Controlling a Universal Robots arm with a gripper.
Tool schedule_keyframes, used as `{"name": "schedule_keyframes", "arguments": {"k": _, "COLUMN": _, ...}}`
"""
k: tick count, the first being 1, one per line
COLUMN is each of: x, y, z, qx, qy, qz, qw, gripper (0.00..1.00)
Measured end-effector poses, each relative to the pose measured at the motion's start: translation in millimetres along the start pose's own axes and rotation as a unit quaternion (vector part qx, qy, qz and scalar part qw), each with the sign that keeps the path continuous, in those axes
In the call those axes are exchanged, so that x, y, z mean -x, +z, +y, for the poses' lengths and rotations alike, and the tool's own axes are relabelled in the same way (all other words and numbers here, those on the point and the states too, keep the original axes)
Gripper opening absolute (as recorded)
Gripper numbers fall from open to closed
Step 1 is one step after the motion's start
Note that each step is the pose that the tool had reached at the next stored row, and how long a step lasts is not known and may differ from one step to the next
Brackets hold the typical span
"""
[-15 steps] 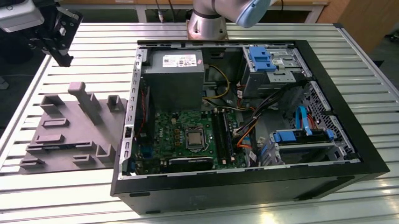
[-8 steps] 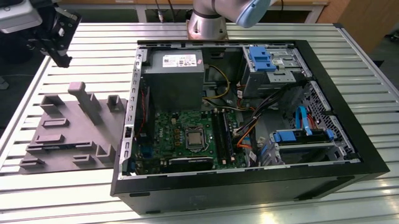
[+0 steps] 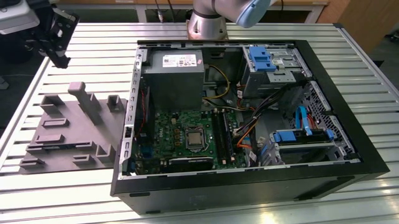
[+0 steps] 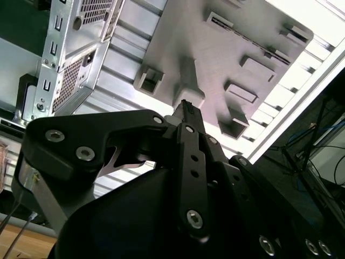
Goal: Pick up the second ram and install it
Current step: 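Reach for the second ram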
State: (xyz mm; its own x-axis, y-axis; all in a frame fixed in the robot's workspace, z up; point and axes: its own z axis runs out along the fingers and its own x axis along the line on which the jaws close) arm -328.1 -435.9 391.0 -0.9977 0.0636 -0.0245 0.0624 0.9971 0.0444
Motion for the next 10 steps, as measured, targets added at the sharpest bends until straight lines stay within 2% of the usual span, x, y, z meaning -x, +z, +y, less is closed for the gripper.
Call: {"name": "schedule_keyframes", "arguments": {"k": 10, "x": -2.2, "y": 0.1, "z": -3.5, "qx": 0.0, "qy": 0.0, "qz": 0.0, "qw": 1.0, "gripper": 0.11}}
